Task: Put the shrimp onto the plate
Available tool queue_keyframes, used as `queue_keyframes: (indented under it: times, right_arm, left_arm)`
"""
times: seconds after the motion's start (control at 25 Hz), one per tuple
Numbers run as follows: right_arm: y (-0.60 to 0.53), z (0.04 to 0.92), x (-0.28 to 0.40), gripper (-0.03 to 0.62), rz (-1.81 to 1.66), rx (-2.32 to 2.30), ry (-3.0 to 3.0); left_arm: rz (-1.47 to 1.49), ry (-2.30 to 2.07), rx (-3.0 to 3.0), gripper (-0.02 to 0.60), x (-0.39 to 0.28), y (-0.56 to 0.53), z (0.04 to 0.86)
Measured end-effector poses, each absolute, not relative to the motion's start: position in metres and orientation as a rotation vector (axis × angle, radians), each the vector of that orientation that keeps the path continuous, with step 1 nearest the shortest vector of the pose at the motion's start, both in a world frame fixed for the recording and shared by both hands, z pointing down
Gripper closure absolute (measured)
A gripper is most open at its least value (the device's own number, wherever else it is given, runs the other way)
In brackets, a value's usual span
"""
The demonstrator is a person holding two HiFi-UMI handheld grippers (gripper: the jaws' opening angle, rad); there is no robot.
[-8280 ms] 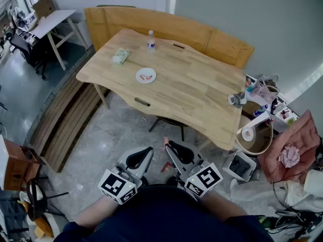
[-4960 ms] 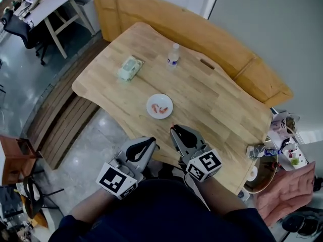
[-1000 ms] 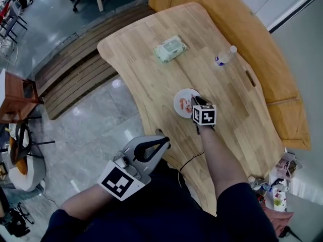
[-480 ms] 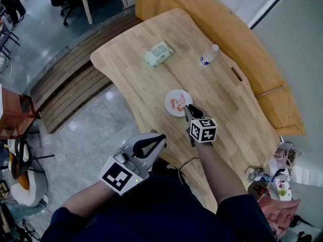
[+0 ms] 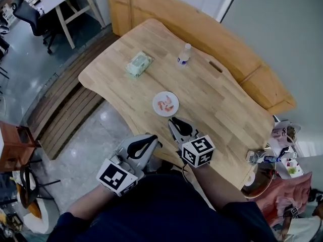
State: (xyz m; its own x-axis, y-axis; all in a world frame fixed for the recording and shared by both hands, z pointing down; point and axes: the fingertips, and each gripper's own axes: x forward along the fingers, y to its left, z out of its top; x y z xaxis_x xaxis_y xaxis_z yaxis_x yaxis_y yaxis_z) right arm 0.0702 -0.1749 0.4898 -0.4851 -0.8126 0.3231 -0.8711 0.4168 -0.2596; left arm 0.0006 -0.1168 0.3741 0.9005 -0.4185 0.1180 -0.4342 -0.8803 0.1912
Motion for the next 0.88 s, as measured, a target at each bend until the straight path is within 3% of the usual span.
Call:
queue_keyframes:
  times: [0.36,0.88]
  right_arm:
    - [-0.12,0.417,0.05,0.546,0.452,1.528,-2.634]
    - [-0.073,0.38,0.024,0.583,0.302,1.521,-2.74]
  left_arm:
    - [0.12,-0.557,2.892,0.577,0.004,-0.1,0.366]
    - [0.158,-0.514,2.918,0.578,0.0,-0.08,0.368]
